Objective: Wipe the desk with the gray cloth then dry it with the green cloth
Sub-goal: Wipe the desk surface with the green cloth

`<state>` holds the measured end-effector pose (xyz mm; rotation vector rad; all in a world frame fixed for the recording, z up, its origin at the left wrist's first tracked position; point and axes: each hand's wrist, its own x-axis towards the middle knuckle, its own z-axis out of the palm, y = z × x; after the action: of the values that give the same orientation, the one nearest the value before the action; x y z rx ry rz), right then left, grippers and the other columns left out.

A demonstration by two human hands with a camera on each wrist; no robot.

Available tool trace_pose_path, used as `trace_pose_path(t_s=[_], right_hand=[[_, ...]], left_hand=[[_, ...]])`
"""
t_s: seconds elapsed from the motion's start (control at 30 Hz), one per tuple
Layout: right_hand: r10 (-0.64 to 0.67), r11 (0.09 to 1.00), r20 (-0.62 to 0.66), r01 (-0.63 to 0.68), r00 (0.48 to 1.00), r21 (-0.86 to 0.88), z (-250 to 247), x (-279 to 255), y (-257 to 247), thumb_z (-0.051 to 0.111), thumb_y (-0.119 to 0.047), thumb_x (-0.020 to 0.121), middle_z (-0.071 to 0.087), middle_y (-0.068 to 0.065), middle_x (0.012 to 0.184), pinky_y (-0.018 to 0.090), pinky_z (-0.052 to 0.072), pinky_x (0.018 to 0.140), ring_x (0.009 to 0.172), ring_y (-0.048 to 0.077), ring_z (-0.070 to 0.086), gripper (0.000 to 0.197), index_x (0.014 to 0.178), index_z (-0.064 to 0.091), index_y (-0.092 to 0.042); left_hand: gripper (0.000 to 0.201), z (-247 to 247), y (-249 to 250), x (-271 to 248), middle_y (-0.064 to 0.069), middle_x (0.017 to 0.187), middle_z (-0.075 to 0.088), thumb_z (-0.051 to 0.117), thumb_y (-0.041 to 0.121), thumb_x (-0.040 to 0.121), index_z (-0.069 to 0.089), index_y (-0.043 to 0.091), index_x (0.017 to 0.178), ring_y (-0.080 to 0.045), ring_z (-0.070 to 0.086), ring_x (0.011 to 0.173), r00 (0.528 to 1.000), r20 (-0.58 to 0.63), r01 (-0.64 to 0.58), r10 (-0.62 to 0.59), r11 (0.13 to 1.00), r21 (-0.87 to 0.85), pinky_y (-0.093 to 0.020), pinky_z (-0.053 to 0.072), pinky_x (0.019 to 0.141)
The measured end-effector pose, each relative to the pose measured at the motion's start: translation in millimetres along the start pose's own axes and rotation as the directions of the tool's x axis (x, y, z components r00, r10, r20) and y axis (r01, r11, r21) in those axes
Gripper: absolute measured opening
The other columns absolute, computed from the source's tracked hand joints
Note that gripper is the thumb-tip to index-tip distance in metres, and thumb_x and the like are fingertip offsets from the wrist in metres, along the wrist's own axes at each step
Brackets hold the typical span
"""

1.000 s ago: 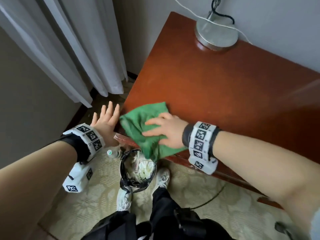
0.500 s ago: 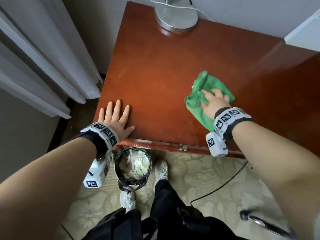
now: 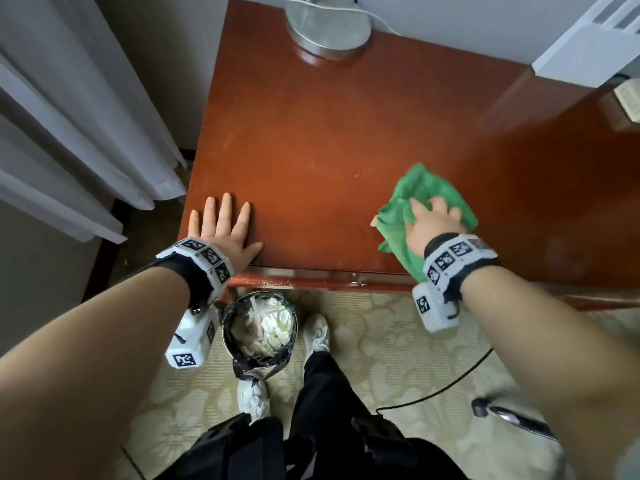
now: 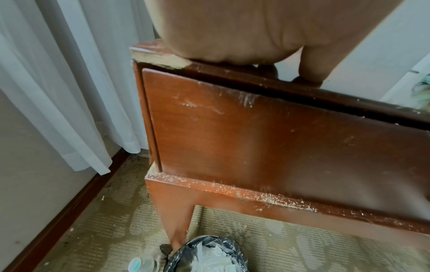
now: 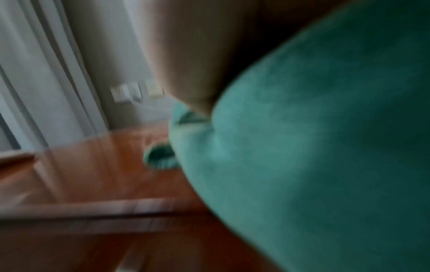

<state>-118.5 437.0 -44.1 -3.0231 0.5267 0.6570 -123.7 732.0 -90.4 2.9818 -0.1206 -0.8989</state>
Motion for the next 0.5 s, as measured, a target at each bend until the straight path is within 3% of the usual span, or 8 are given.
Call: trace_pose_path(t_s=[0.07,0.13,0.2,0.3,0.4,0.5], right_hand=[[0.005,1.0,0.003,-0.005,1.0,0.008,15,-12,-8,0.034,-0.032,0.097,0.02,0.007,0.148,0.044,0.037,0.097,0.127,0.035,0.026,0.048,0.144,0.022,-0.032],[-0.169,0.986,-0.048,0.169,0.984,0.0,29,-30,-29,0.036,-0.032,0.097,0.02,0.006,0.148,0.044,0.037,0.098,0.126,0.035,0.027,0.049,0.144,0.024,-0.033],[-0.35,0.937,-0.091,0.35,0.932,-0.014,41,-49,-56,0.038,-0.032,0.096,0.02,0.004,0.149,0.045,0.034,0.1,0.127,0.034,0.025,0.049,0.143,0.026,-0.034],[-0.473,0.88,-0.091,0.474,0.877,-0.006,51,-62,-85,0.039,-0.032,0.096,0.02,0.002,0.149,0.047,0.03,0.104,0.13,0.031,0.023,0.049,0.143,0.026,-0.035],[-0.476,0.879,-0.07,0.475,0.877,-0.039,52,-58,-69,0.038,-0.032,0.096,0.019,-0.001,0.15,0.046,0.029,0.105,0.131,0.03,0.023,0.048,0.143,0.025,-0.037],[-0.293,0.956,-0.052,0.293,0.955,-0.009,45,-45,-23,0.037,-0.031,0.096,0.018,0.001,0.151,0.046,0.031,0.104,0.131,0.032,0.024,0.046,0.141,0.027,-0.036]], left_hand=[[0.071,1,0,2,-0.004,0.155,-0.023,0.023,0.056,0.095,-0.014,0.027,0.148,-0.028,-0.02,0.143,1.0,-0.005,0.007,-0.007,1.0,0.011,-0.044,-0.008,0.117],[0.071,1,0,2,-0.004,0.155,-0.023,0.024,0.056,0.095,-0.014,0.027,0.148,-0.028,-0.019,0.143,1.0,-0.005,0.01,-0.01,1.0,0.007,-0.044,-0.008,0.117],[0.071,0,0,2,-0.005,0.155,-0.023,0.024,0.055,0.095,-0.014,0.027,0.148,-0.028,-0.019,0.143,1.0,0.003,0.002,-0.002,1.0,0.0,-0.044,-0.008,0.117],[0.07,-1,-1,2,-0.005,0.155,-0.022,0.025,0.053,0.096,-0.013,0.027,0.148,-0.028,-0.019,0.143,1.0,-0.001,-0.005,0.005,1.0,-0.002,-0.044,-0.008,0.117],[0.069,-1,-1,0,-0.004,0.155,-0.024,0.025,0.052,0.096,-0.013,0.028,0.148,-0.028,-0.02,0.143,1.0,0.016,-0.009,0.009,1.0,-0.012,-0.044,-0.009,0.117],[0.069,-3,-1,0,-0.004,0.154,-0.024,0.024,0.053,0.096,-0.014,0.028,0.148,-0.028,-0.021,0.142,1.0,0.021,-0.006,0.006,1.0,0.001,-0.044,-0.009,0.116]])
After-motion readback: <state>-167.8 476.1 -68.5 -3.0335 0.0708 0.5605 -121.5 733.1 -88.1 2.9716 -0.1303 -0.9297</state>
